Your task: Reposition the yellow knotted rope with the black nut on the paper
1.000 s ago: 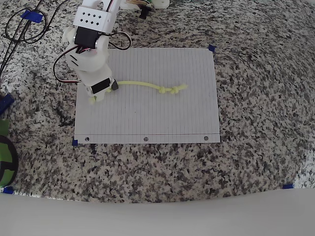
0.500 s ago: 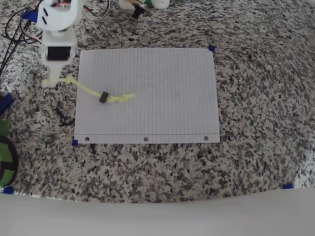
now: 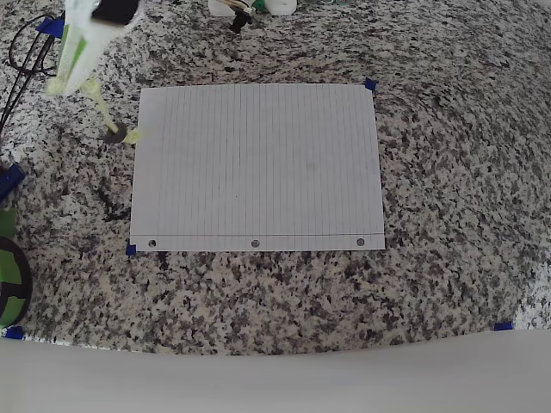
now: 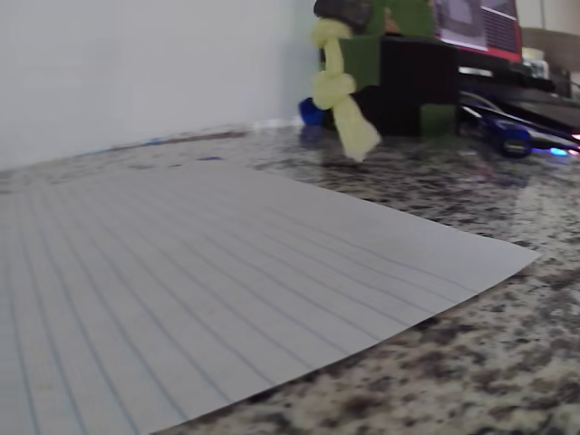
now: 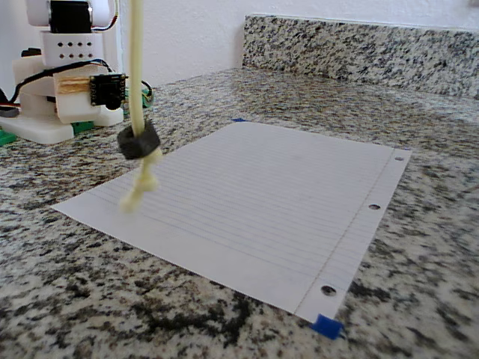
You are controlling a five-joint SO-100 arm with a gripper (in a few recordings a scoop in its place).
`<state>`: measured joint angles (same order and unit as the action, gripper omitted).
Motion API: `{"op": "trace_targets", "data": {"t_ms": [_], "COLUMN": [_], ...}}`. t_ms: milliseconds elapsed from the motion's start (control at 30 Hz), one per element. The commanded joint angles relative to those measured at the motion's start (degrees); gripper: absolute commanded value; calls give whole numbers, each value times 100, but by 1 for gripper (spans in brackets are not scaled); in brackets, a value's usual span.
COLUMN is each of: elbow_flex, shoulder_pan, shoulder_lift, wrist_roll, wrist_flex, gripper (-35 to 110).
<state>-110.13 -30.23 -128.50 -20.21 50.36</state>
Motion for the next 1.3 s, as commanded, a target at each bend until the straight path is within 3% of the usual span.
{"op": "trace_targets", "data": {"t_ms": [0,267,567,800,967,1267], "elbow_flex": [-325,-2057,-2786,-3498,-3639,-3647], "shoulder_pan": [246,1028,1257,1397,1521,545], "shoulder_lift": [-738,-2276,-2883,-3410,-3674,-3727], "wrist_roll": [1274,3437,4289,5660,5783,5739], "wrist_flex": [-53,-431,-1178,-1433,-1564,-1775], "gripper": [0,0,0,0,0,0]}}
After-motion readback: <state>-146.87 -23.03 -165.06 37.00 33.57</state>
